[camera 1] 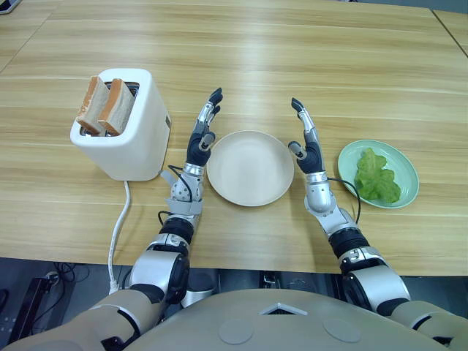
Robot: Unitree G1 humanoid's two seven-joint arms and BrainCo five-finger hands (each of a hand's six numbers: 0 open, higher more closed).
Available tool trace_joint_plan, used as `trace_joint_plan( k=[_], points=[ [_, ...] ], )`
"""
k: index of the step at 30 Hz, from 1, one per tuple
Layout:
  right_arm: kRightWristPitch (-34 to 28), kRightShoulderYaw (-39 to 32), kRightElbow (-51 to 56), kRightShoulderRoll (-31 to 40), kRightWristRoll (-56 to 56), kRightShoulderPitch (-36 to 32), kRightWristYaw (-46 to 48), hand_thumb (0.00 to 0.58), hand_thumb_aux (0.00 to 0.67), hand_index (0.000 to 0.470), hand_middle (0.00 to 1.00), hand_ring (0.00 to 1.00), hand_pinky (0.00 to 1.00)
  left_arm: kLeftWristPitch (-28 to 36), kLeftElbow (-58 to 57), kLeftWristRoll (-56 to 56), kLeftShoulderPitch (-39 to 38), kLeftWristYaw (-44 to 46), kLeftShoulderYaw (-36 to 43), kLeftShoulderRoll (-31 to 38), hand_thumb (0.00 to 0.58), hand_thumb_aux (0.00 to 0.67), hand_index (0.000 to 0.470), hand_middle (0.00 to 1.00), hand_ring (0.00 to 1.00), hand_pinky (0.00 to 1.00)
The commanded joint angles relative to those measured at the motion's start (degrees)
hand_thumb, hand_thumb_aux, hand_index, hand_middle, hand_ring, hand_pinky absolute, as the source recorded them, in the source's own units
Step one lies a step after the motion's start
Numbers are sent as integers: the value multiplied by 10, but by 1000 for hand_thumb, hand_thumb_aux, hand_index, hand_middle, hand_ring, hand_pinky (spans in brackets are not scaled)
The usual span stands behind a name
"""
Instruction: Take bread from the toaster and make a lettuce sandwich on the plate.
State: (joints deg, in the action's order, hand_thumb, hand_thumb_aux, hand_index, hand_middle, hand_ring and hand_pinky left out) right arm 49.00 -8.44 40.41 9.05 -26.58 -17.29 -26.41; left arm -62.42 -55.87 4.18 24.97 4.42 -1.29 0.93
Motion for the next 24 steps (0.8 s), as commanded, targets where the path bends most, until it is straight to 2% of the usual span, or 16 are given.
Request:
trace_joint_plan(
  k=[1, 15, 18, 21, 24],
  points=[
    [2, 7, 11, 8, 9, 8, -1, 0, 0, 0, 0, 0, 0, 7, -14, 8, 9, 0, 9, -4, 0, 0, 0, 0, 0, 0],
    [-7, 6, -23, 9, 8, 17, 8, 0, 0, 0, 0, 0, 0, 2, 19, -6, -1, 14, 5, 5, 0, 0, 0, 0, 0, 0],
    [-9, 12, -36, 14, 12, 22, 10, 0, 0, 0, 0, 0, 0, -4, 122, -57, -32, 74, 34, 21, 0, 0, 0, 0, 0, 0],
    [-11, 15, -41, 17, 13, 27, 10, 0, 0, 0, 0, 0, 0, 55, 305, -175, -75, 137, 63, 60, 0, 0, 0, 0, 0, 0],
    [-14, 19, -51, 17, 11, 33, 9, 0, 0, 0, 0, 0, 0, 105, 447, -236, -101, 153, 43, 119, 0, 0, 0, 0, 0, 0]
  ],
)
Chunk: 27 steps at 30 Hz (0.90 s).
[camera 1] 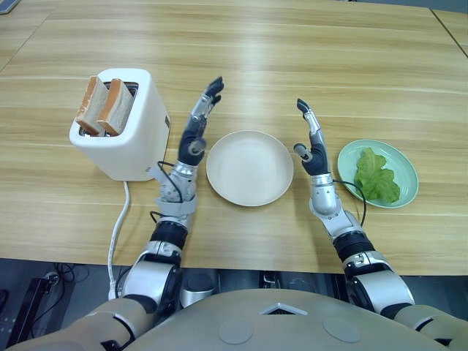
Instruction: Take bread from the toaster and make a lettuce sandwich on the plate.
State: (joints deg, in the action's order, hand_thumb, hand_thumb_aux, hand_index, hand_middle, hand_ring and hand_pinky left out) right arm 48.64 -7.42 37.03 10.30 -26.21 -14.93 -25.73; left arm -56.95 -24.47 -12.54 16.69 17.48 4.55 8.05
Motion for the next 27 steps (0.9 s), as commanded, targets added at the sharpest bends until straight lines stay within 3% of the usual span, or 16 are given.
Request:
trace_joint_plan(
  k=[1, 4, 8, 12, 15, 20, 27],
  points=[
    [-12, 11, -24, 5, 7, 12, 1, 0, 0, 0, 0, 0, 0, 59, 164, -74, -24, 21, -32, 68, 0, 0, 0, 0, 0, 0],
    [-15, 18, -42, 10, 8, 19, 2, 0, 0, 0, 0, 0, 0, 49, 184, -22, -25, -4, -112, 118, 0, 0, 0, 0, 0, 0],
    [-21, 28, -56, 19, 8, 27, 2, 0, 0, 0, 0, 0, 0, 24, 95, 128, 2, -84, -240, 186, 0, 0, 0, 0, 0, 0],
    [-24, 36, -65, 26, 11, 30, 6, 0, 0, 0, 0, 0, 0, 31, 27, 236, -7, -160, -311, 257, 0, 0, 0, 0, 0, 0],
    [-27, 41, -72, 30, 10, 33, 9, 0, 0, 0, 0, 0, 0, 75, -34, 313, -21, -209, -313, 313, 0, 0, 0, 0, 0, 0],
    [-33, 42, -72, 32, 9, 34, 11, 0, 0, 0, 0, 0, 0, 134, -125, 348, -30, -241, -279, 360, 0, 0, 0, 0, 0, 0],
    [-35, 39, -70, 30, 7, 30, 14, 0, 0, 0, 0, 0, 0, 145, -276, 360, -9, -246, -201, 397, 0, 0, 0, 0, 0, 0]
  ],
)
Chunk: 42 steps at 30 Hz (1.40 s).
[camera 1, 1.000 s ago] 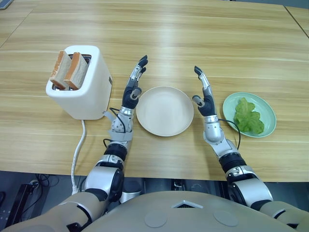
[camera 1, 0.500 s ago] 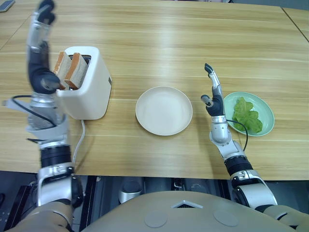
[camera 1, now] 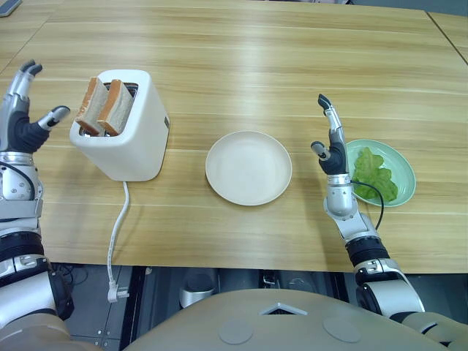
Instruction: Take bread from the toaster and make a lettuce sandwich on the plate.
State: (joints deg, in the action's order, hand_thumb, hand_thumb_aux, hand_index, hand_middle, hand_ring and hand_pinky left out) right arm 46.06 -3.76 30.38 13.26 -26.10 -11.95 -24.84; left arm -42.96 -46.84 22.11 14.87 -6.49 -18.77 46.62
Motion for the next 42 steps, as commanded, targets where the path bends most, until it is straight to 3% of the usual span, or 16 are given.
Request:
trace_joint_plan(
  k=[1, 5, 6, 11, 12, 14, 19, 23, 25, 27, 29, 30, 31, 32, 36, 42],
  points=[
    [-10, 2, -3, 0, 6, 0, 6, 0, 0, 0, 0, 0, 0, 10, -69, 22, 13, -17, 44, 17, 0, 0, 0, 0, 0, 0],
    [-11, 1, -2, -1, 7, 0, 7, 0, 0, 0, 0, 0, 0, 13, -118, 31, 30, -38, 82, 27, 0, 0, 0, 0, 0, 0],
    [-11, 1, -2, -2, 7, 0, 8, 0, 0, 0, 0, 0, 0, 13, -126, 34, 34, -45, 91, 28, 40, 24, 16, 0, 0, 0],
    [-11, 0, -2, -3, 7, 3, 9, 0, 0, 0, 0, 0, 0, 0, -134, 26, 42, -53, 117, 24, 83, 50, 34, 0, 0, 0],
    [-11, 0, -2, -3, 8, 4, 10, 0, 0, 0, 0, 0, 0, 0, -134, 25, 43, -56, 121, 23, 144, 89, 61, 0, 0, 0],
    [-12, 1, -3, -3, 8, 5, 10, 0, 0, 0, 0, 0, 0, -5, -132, 20, 44, -60, 125, 23, 164, 102, 70, 0, 0, 0],
    [-12, 1, -2, -5, 9, 8, 10, 0, 0, 0, 0, 0, 0, -20, -116, 9, 46, -67, 129, 18, 66, 39, 27, 0, 0, 0],
    [-13, 1, -2, -7, 8, 8, 10, 0, 0, 0, 0, 0, 0, -23, -111, 6, 48, -69, 133, 14, 62, 37, 25, 0, 0, 0],
    [-12, 1, 1, -7, 8, 7, 10, 0, 0, 0, 0, 0, 0, -23, -111, 3, 47, -69, 136, 14, 144, 89, 61, 0, 0, 0],
    [-11, 2, 3, -6, 9, 6, 10, 0, 0, 0, 0, 0, 0, -23, -112, 2, 47, -69, 139, 13, 168, 105, 72, 0, 0, 0],
    [-10, 3, 4, -5, 9, 5, 10, 0, 0, 0, 0, 0, 0, -23, -113, 0, 48, -68, 142, 11, 248, 163, 112, 0, 0, 0],
    [-11, 3, 4, -5, 9, 5, 10, 0, 0, 0, 0, 0, 0, -23, -114, -1, 50, -67, 143, 10, 248, 163, 112, 0, 0, 0],
    [-11, 4, 4, -4, 9, 5, 9, 0, 0, 0, 0, 0, 0, -24, -114, -2, 50, -66, 145, 8, 285, 192, 132, 0, 0, 0],
    [-11, 4, 5, -4, 9, 4, 9, 0, 0, 0, 0, 0, 0, -25, -114, -2, 51, -65, 146, 7, 379, 276, 189, 0, 0, 0],
    [-10, 3, 9, -5, 9, 2, 8, 0, 0, 0, 0, 0, 0, -34, -117, -14, 53, -55, 146, 4, 438, 339, 233, 0, 0, 0],
    [-9, 4, 13, -5, 10, 0, 7, 0, 0, 0, 0, 0, 0, -48, -116, -42, 51, -33, 142, -1, 460, 365, 251, 0, 0, 0]
  ],
)
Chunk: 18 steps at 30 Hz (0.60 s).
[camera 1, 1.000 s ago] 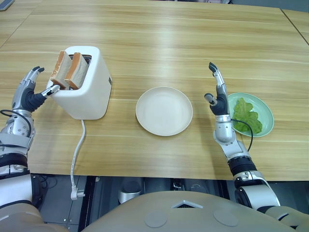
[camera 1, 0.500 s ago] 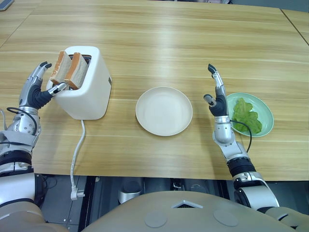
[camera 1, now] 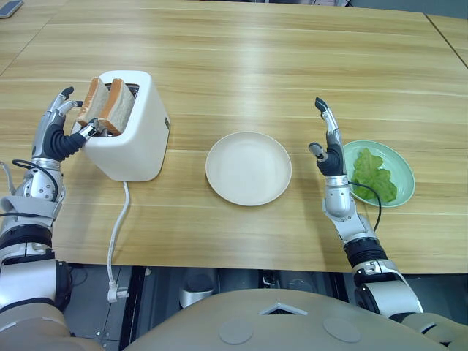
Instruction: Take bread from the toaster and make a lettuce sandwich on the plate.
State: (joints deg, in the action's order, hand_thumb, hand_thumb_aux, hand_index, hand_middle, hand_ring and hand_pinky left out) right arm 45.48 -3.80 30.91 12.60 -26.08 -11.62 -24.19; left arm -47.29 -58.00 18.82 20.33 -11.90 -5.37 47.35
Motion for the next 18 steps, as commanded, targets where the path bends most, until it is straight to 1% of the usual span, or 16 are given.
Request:
trace_joint_plan(
  k=[1, 3, 8, 11, 12, 13, 14, 15, 16, 18],
  points=[
    [-4, 4, 8, 2, 10, -3, 1, 0, 0, 0, 0, 0, 0, -7, -4, -15, -4, 26, 7, -10, 462, 368, 253, 0, 0, 0],
    [-3, 4, 8, 2, 10, -3, 1, 0, 0, 0, 0, 0, 0, -10, -2, -27, -3, 32, 3, -14, 456, 360, 247, 0, 0, 0],
    [-3, 5, 7, 2, 10, -1, 0, 0, 0, 0, 0, 0, 0, -16, 4, -49, -1, 35, -5, -24, 460, 365, 251, 0, 0, 0],
    [-3, 5, 6, 2, 10, 0, 0, 0, 0, 0, 0, 0, 0, -19, 3, -59, 1, 36, -11, -30, 484, 397, 272, 0, 0, 0],
    [-3, 5, 5, 2, 10, 0, 0, 0, 0, 0, 0, 0, 0, -20, 2, -63, 2, 37, -13, -31, 506, 431, 296, 0, 0, 0],
    [-3, 5, 5, 2, 10, 0, 0, 0, 0, 0, 0, 0, 0, -20, 2, -66, 3, 37, -13, -31, 567, 570, 391, 0, 0, 0],
    [-4, 5, 4, 2, 10, 1, 0, 0, 0, 0, 0, 0, 0, -20, 2, -67, 3, 37, -13, -31, 579, 644, 442, 0, 0, 0],
    [-4, 5, 4, 2, 10, 1, 0, 0, 0, 0, 0, 0, 0, -20, 1, -68, 4, 37, -14, -32, 579, 644, 442, 0, 0, 0],
    [-4, 5, 4, 2, 10, 1, 0, 0, 0, 0, 0, 0, 0, -20, 1, -68, 4, 37, -15, -32, 580, 670, 460, 0, 0, 0],
    [-4, 5, 4, 1, 10, 1, 0, 0, 0, 0, 0, 0, 0, -22, 1, -70, 5, 38, -15, -32, 580, 670, 460, 0, 0, 0]
  ],
)
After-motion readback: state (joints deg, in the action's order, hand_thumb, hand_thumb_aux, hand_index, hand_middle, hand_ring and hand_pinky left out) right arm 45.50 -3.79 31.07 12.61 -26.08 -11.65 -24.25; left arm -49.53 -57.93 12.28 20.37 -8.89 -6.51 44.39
